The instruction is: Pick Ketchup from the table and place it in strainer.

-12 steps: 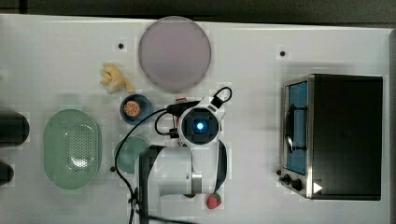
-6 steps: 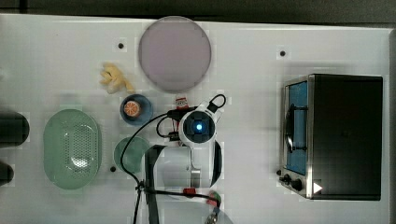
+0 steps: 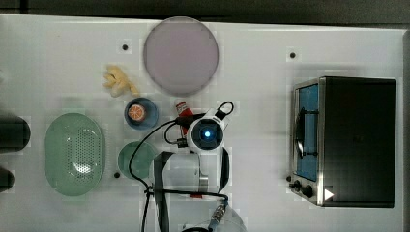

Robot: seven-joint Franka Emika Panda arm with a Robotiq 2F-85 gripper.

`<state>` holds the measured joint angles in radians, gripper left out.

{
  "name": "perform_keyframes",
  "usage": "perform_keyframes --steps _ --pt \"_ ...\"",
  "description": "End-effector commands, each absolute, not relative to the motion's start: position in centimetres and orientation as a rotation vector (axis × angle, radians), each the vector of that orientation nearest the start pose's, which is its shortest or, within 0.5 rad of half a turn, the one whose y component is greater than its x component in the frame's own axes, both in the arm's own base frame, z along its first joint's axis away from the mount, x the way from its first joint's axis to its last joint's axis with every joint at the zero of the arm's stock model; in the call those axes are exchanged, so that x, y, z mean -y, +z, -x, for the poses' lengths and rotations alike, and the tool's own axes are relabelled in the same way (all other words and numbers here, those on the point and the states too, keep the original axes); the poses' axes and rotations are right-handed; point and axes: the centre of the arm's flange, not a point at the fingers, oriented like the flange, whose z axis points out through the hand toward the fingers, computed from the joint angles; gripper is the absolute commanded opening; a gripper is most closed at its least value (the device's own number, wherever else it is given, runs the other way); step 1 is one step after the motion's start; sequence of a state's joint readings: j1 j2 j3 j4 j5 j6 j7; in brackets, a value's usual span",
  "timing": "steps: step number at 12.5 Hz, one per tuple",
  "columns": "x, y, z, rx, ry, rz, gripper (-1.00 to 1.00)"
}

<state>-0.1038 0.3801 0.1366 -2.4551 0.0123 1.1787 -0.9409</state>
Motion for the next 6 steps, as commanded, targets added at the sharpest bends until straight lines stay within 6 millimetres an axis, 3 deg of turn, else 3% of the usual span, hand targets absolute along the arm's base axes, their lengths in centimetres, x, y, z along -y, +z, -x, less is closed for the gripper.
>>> perform_keyframes --steps 1,4,6 --pt "-2.5 15.9 -47.9 0.322 0.035 3.068 0.2" --pt "-2.1 17.9 -48.4 0.315 0.008 3.078 0.2" --pt "-1.8 21.3 -48.6 0.313 0.036 3.089 0.2"
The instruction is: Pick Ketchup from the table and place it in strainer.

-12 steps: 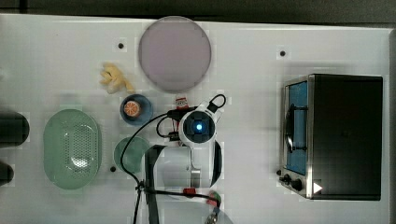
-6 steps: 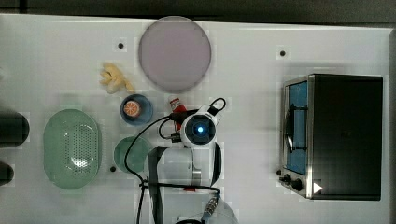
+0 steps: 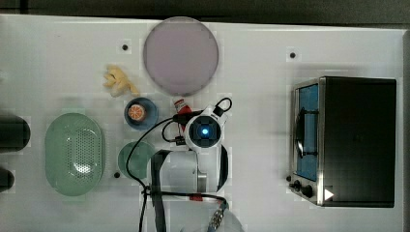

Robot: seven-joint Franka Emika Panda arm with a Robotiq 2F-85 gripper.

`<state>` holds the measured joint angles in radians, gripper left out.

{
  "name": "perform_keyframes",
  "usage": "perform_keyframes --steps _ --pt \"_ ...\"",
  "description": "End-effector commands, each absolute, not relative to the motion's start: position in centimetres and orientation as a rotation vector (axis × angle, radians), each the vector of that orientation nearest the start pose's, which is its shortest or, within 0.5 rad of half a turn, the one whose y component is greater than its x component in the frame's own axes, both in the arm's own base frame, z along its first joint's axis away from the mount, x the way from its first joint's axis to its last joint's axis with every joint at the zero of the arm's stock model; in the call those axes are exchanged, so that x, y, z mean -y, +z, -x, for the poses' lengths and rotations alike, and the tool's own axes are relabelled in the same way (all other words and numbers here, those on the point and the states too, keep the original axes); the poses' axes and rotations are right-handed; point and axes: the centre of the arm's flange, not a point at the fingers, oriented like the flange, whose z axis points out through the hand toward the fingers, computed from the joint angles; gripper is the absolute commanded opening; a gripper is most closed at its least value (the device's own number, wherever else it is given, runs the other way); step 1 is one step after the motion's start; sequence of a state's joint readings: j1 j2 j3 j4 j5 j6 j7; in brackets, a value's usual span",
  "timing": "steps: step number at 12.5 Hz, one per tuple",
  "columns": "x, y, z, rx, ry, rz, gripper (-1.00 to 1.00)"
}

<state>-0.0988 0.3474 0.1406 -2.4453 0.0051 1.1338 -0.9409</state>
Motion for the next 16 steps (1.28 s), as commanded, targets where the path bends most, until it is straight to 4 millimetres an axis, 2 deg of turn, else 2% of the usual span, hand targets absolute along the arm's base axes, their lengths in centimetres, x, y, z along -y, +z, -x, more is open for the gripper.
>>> perform_keyframes --steps 1,3,5,7,8,9,11,16 --pt "-1.8 23.6 -48.6 0.318 0.059 3.094 0.2" --pt "-2.0 29.2 -48.6 0.333 0.076 3.107 0.2" --pt "-2.5 34.4 -47.8 0.318 0.128 3.121 0.2" --pt "-3.9 38.4 -47.1 0.21 0.157 3.145 0.2" --pt "-5.3 39.9 -46.9 0.198 0.143 3.157 0.2" --pt "-6.9 40.8 -46.7 0.229 0.121 3.164 0.2" --pt "-10.9 41.3 -46.3 0.226 0.094 3.18 0.2" --pt "-21.4 40.1 -44.6 -0.015 0.101 3.194 0.2"
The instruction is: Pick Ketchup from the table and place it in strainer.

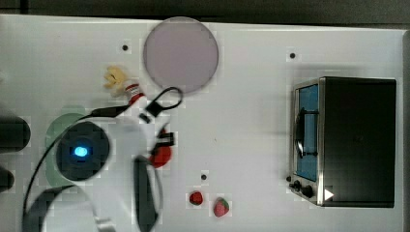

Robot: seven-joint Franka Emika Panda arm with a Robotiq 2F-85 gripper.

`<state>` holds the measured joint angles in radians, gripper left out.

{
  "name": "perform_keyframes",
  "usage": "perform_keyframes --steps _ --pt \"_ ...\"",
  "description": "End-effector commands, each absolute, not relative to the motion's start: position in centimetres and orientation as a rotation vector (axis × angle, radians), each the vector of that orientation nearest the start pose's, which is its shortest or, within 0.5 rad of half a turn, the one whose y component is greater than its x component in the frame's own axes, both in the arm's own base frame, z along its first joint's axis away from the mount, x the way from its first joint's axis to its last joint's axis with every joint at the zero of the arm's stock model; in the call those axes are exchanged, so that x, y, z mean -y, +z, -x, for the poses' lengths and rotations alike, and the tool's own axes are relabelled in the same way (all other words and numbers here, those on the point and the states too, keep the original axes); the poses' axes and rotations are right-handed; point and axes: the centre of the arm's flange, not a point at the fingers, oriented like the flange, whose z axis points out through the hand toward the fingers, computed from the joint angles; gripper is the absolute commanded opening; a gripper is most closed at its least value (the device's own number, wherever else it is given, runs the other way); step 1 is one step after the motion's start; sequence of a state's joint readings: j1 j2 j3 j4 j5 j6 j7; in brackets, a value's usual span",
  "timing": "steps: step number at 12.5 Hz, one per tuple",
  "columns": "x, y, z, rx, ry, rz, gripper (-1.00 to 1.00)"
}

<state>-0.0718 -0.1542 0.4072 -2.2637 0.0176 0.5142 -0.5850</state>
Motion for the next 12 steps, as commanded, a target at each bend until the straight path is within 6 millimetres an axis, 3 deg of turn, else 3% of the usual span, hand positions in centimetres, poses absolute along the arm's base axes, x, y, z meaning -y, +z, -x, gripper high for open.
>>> perform_keyframes --steps 1,6,9,12 --pt "-23.6 39.7 -44.3 -0.012 0.1 3.187 0.2" --pt "-33.1 36.1 -42.9 -0.021 0.04 3.066 0.2" --pt "-36.8 32.8 -41.2 -0.144 0.107 3.004 0.2" --pt "-39.0 29.7 -40.1 -0.187 0.166 2.95 0.2"
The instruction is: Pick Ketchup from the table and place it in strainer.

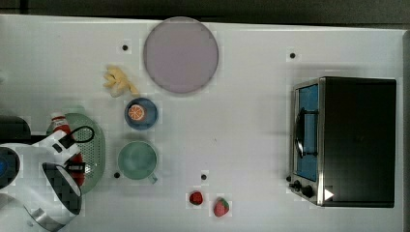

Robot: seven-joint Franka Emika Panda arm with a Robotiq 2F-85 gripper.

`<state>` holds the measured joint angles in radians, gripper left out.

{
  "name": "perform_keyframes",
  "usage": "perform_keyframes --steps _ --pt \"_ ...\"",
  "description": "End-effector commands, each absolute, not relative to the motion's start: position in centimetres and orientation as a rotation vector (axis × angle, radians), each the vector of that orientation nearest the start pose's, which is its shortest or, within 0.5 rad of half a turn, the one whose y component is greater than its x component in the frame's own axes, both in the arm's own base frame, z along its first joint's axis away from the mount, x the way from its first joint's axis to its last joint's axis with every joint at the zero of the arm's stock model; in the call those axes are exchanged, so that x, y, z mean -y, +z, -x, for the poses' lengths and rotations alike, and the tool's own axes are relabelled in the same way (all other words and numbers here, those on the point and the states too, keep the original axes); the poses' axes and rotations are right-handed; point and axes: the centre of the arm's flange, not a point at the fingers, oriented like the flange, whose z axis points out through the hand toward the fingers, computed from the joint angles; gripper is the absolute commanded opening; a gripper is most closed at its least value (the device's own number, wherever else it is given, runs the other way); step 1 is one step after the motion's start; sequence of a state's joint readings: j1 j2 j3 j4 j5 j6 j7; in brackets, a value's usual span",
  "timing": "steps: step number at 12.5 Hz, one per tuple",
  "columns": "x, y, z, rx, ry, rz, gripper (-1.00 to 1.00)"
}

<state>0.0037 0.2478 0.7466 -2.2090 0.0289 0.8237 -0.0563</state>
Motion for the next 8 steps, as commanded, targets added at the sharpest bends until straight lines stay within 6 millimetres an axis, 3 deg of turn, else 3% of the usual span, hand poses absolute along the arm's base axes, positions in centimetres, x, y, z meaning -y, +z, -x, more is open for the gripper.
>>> perform_keyframes --steps 1,3,5,7,8 --pt "-39.4 28.7 -40.1 -0.2 0.165 2.929 0.2" --pt "-39.8 26.9 -40.2 -0.194 0.169 2.907 0.26" --pt "-39.3 25.2 -40.4 -0.169 0.184 2.929 0.66" --pt "-39.2 25.2 -40.7 -0.166 0.172 2.928 1.0" --pt "-39.3 25.8 -40.9 -0.17 0.153 2.924 1.0"
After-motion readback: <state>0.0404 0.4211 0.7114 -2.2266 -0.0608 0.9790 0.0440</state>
